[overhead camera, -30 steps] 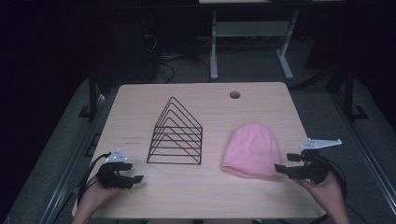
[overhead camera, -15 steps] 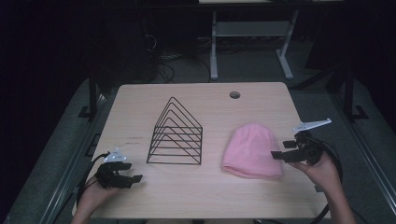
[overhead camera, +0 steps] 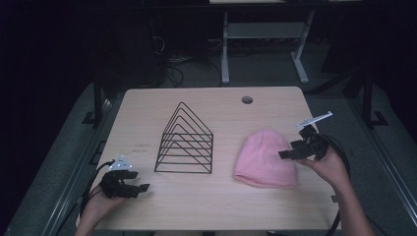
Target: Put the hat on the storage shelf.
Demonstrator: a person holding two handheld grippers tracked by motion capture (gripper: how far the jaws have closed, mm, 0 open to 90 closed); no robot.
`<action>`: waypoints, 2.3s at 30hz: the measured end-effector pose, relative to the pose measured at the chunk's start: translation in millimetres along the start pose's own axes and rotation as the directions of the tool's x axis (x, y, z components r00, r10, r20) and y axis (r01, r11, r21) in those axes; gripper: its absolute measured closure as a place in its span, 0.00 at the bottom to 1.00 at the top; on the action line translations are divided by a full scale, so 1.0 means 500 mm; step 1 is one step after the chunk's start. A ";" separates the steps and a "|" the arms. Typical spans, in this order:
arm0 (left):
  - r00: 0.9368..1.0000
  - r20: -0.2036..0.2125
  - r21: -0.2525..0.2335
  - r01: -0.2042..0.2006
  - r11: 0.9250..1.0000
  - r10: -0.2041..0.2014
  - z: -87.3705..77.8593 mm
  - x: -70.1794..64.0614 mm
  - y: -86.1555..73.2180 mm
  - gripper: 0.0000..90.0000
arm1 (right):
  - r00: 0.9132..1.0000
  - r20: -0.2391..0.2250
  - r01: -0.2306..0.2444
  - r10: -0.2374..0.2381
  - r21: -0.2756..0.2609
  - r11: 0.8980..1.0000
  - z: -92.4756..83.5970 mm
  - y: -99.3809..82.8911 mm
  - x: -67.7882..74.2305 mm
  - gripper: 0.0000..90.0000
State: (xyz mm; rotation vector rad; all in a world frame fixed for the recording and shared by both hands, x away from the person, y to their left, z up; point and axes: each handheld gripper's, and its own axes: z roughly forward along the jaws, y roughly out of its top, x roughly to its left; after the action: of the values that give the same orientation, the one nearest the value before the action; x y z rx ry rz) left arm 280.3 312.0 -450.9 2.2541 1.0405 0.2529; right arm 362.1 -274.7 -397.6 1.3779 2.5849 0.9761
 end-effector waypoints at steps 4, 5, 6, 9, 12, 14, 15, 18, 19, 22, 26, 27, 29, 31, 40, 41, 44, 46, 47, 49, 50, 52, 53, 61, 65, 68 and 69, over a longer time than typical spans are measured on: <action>1.000 -0.003 -0.002 0.005 1.000 -0.005 -0.002 0.001 -0.001 0.32 | 1.000 0.000 0.003 -0.003 0.016 1.000 0.006 0.023 -0.005 0.26; 1.000 -0.003 -0.003 0.005 1.000 -0.005 -0.002 0.002 -0.001 0.32 | 1.000 0.001 0.006 -0.006 0.020 1.000 0.008 0.028 -0.008 0.26; 1.000 -0.005 -0.003 0.004 1.000 -0.004 -0.002 0.002 -0.001 0.32 | 1.000 0.000 0.005 -0.005 0.022 1.000 0.010 0.033 -0.010 0.26; 1.000 -0.004 -0.003 0.005 1.000 -0.005 -0.002 0.002 -0.001 0.32 | 1.000 -0.001 0.001 -0.001 0.027 1.000 0.014 0.041 -0.015 0.26; 1.000 -0.003 -0.002 0.011 1.000 -0.011 -0.001 0.001 -0.002 0.32 | 1.000 -0.001 -0.019 0.019 0.047 0.999 0.025 0.049 -0.029 0.26; 1.000 -0.004 -0.002 0.006 1.000 -0.006 -0.002 0.003 -0.002 0.32 | 1.000 0.001 -0.021 0.021 0.053 0.998 0.031 0.051 -0.037 0.26; 1.000 -0.004 -0.002 0.006 1.000 -0.006 -0.002 0.003 -0.002 0.32 | 1.000 0.001 -0.021 0.021 0.053 0.998 0.031 0.051 -0.037 0.26; 1.000 -0.006 0.002 0.008 1.000 -0.008 -0.003 0.004 -0.003 0.32 | 0.999 0.003 -0.036 0.035 0.069 0.997 0.041 0.052 -0.048 0.27; 1.000 -0.006 0.002 0.008 1.000 -0.008 -0.003 0.004 -0.003 0.32 | 0.999 0.003 -0.036 0.035 0.069 0.997 0.041 0.052 -0.048 0.27; 1.000 -0.006 0.000 0.009 1.000 -0.009 -0.002 0.003 -0.002 0.32 | 0.999 0.005 -0.049 0.049 0.084 0.995 0.050 0.057 -0.056 0.27; 1.000 -0.005 0.011 -0.002 1.000 0.002 0.000 0.003 -0.002 0.32 | 0.998 0.021 -0.053 0.052 0.094 0.994 0.062 0.064 -0.065 0.27; 1.000 -0.004 0.012 0.001 1.000 -0.001 0.000 0.002 -0.002 0.32 | 0.998 0.026 -0.055 0.052 0.096 0.994 0.064 0.066 -0.067 0.27; 1.000 -0.005 0.015 0.004 1.000 -0.004 0.001 0.000 -0.001 0.32 | 0.998 0.032 -0.064 0.061 0.099 0.993 0.069 0.073 -0.074 0.29; 1.000 -0.005 0.016 -0.001 1.000 0.001 0.000 0.000 -0.001 0.32 | 0.997 0.048 -0.071 0.066 0.112 0.991 0.074 0.080 -0.080 0.29; 1.000 -0.008 0.022 -0.001 1.000 0.001 -0.001 0.005 -0.004 0.32 | 0.994 0.064 -0.097 0.089 0.139 0.985 0.106 0.097 -0.100 0.42; 1.000 -0.008 0.022 -0.001 1.000 0.001 -0.001 0.005 -0.004 0.32 | 0.994 0.064 -0.097 0.089 0.139 0.985 0.106 0.097 -0.100 0.42; 1.000 -0.005 0.025 -0.005 1.000 0.005 0.000 0.006 -0.005 0.32 | 0.993 0.044 -0.119 0.113 0.156 0.981 0.121 0.096 -0.107 0.50; 1.000 -0.007 0.026 -0.003 1.000 0.004 0.000 0.007 -0.005 0.32 | 0.992 0.027 -0.123 0.120 0.163 0.979 0.128 0.095 -0.110 0.53; 1.000 -0.007 0.026 -0.003 1.000 0.004 0.000 0.007 -0.005 0.32 | 0.992 0.027 -0.123 0.120 0.163 0.979 0.128 0.095 -0.110 0.53; 1.000 -0.007 0.023 -0.001 1.000 0.001 -0.001 0.006 -0.004 0.32 | 0.991 0.002 -0.131 0.133 0.175 0.976 0.138 0.092 -0.113 0.58; 1.000 -0.007 0.023 -0.001 1.000 0.001 -0.001 0.006 -0.005 0.32 | 0.990 -0.011 -0.137 0.141 0.173 0.975 0.139 0.091 -0.114 0.60; 1.000 -0.006 0.026 -0.006 1.000 0.006 0.000 0.006 -0.006 0.32 | 0.989 -0.027 -0.138 0.145 0.168 0.976 0.143 0.088 -0.117 0.65; 1.000 -0.006 0.026 -0.006 1.000 0.006 0.000 0.006 -0.006 0.32 | 0.988 -0.035 -0.142 0.150 0.166 0.976 0.144 0.087 -0.117 0.67; 1.000 -0.009 0.024 -0.002 1.000 0.002 -0.002 0.005 -0.005 0.32 | 0.982 -0.092 -0.147 0.164 0.167 0.975 0.139 0.087 -0.113 0.87; 1.000 -0.010 0.021 0.006 1.000 -0.006 -0.002 0.004 -0.005 0.32 | 0.978 -0.130 -0.144 0.163 0.143 0.979 0.122 0.087 -0.108 0.87; 1.000 -0.010 0.022 0.005 1.000 -0.005 -0.003 0.003 -0.004 0.32 | 0.978 -0.141 -0.136 0.154 0.126 0.983 0.109 0.089 -0.103 0.88; 1.000 -0.008 0.023 0.005 1.000 -0.005 -0.003 0.003 -0.004 0.32 | 0.978 -0.152 -0.130 0.144 0.098 0.987 0.094 0.091 -0.096 0.88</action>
State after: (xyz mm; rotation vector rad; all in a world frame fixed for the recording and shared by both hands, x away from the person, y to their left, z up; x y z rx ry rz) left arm 279.5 314.6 -451.0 2.2724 1.0584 0.2493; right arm 439.5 -269.3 -421.1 1.5805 2.7081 1.0429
